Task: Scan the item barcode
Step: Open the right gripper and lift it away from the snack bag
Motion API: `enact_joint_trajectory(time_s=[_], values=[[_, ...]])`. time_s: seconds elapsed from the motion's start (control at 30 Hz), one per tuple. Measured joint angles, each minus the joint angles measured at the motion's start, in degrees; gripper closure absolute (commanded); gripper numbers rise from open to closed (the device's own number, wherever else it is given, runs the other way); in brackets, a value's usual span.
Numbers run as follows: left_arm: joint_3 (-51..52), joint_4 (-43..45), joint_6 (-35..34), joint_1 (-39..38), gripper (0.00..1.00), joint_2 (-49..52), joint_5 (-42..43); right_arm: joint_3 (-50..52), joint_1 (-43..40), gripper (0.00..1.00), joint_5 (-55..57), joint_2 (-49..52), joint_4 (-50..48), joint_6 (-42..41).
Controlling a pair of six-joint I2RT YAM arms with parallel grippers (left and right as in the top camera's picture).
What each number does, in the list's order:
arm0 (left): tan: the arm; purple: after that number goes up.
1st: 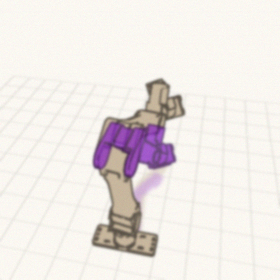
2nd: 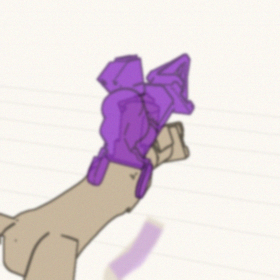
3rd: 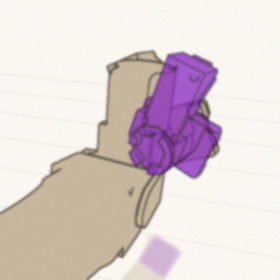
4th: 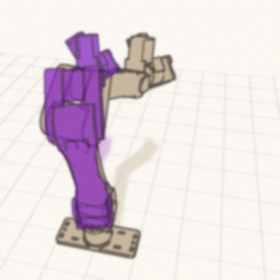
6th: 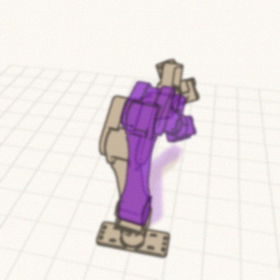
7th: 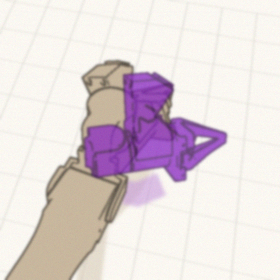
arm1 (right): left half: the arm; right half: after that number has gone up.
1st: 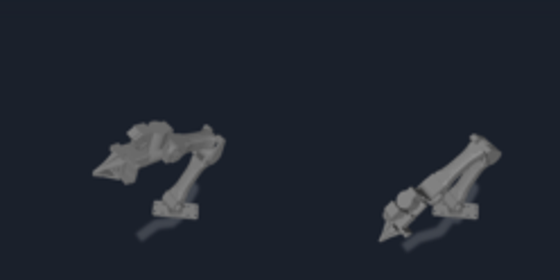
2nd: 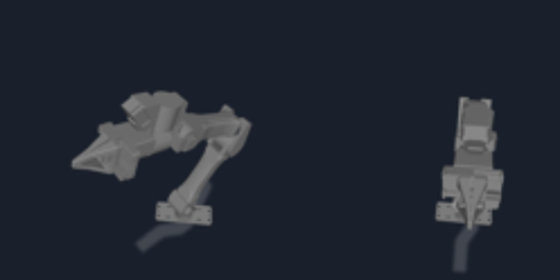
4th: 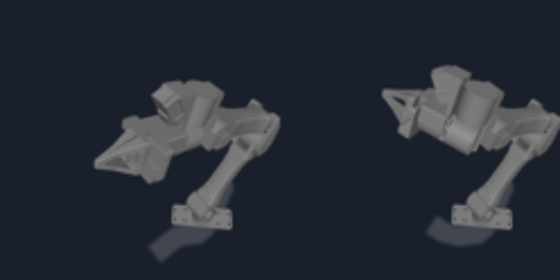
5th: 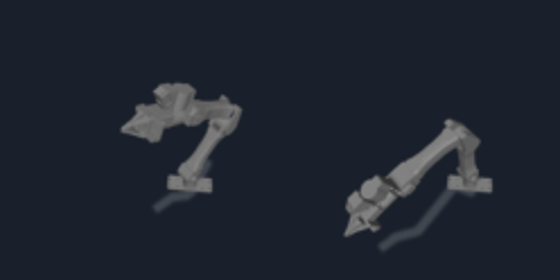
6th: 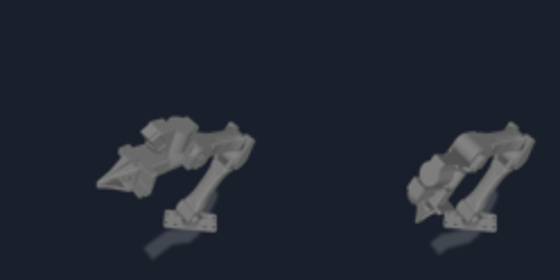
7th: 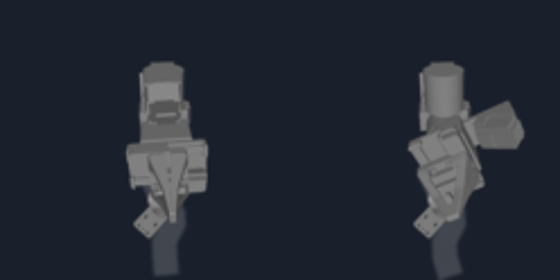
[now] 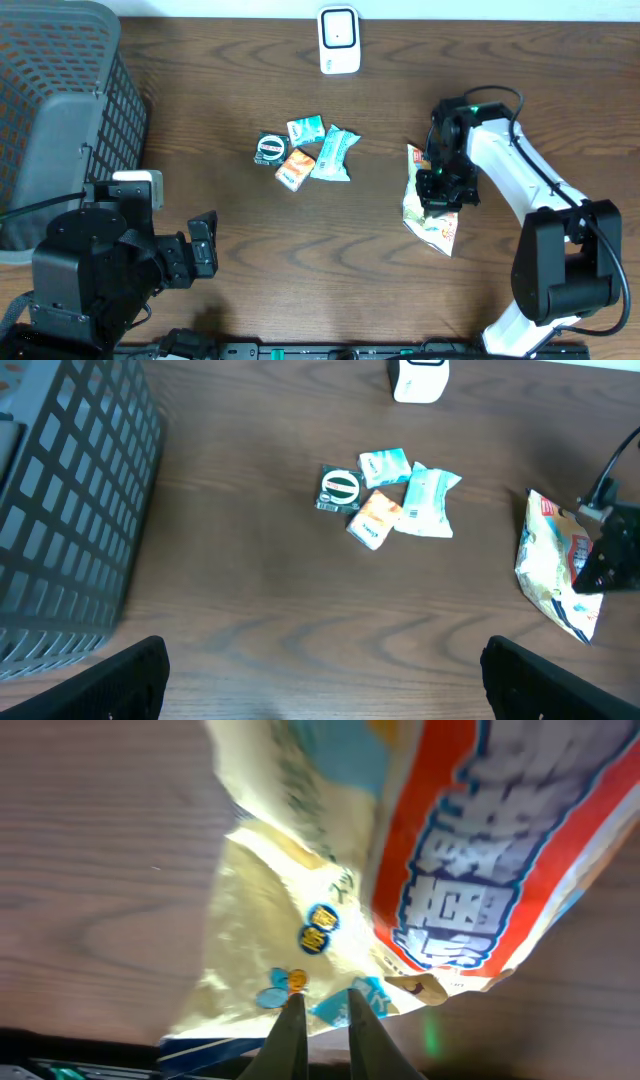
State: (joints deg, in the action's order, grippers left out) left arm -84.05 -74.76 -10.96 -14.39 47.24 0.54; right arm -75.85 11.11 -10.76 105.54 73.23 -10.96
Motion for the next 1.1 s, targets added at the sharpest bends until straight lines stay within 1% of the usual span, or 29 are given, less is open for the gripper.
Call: enact_joint_trajectory(time_s=[0.37, 0.53, 0.63, 0.7, 0.77, 0.87, 1.0, 1.07, 1.1], values=[[0.0, 0.0, 0.0, 0.0, 0.03, 0.0, 0.0, -8.6, 0.0, 0.82, -0.2, -0.4, 4.5, 0.9], [0.0, 0.0, 0.0, 0.0, 0.02, 0.0, 0.0, -10.2, 0.0, 0.78, -0.2, -5.5, 4.1, 1.0], [0.0, 0.0, 0.0, 0.0, 0.02, 0.0, 0.0, -10.7, 0.0, 0.65, -0.2, -10.9, 3.7, 1.0], [0.0, 0.0, 0.0, 0.0, 0.02, 0.0, 0.0, -11.0, 0.0, 0.53, -0.4, -15.1, 3.5, 0.9], [0.0, 0.0, 0.0, 0.0, 0.02, 0.0, 0.0, -11.4, 0.0, 0.46, -0.5, -18.3, 3.1, 1.0], [0.0, 0.0, 0.0, 0.0, 0.02, 0.0, 0.0, -11.6, 0.0, 0.44, -0.8, -21.4, 2.8, 1.2], [0.0, 0.0, 0.0, 0.0, 0.02, 0.0, 0.0, -11.6, 0.0, 0.43, -0.9, -22.2, 2.7, 1.2], [0.0, 0.0, 0.0, 0.0, 0.02, 0.0, 0.0, -11.6, 0.0, 0.40, -0.9, -22.0, 2.4, 1.1], [0.0, 0.0, 0.0, 0.0, 0.02, 0.0, 0.0, -11.6, 0.0, 0.35, -0.9, -22.0, 2.2, 1.0]])
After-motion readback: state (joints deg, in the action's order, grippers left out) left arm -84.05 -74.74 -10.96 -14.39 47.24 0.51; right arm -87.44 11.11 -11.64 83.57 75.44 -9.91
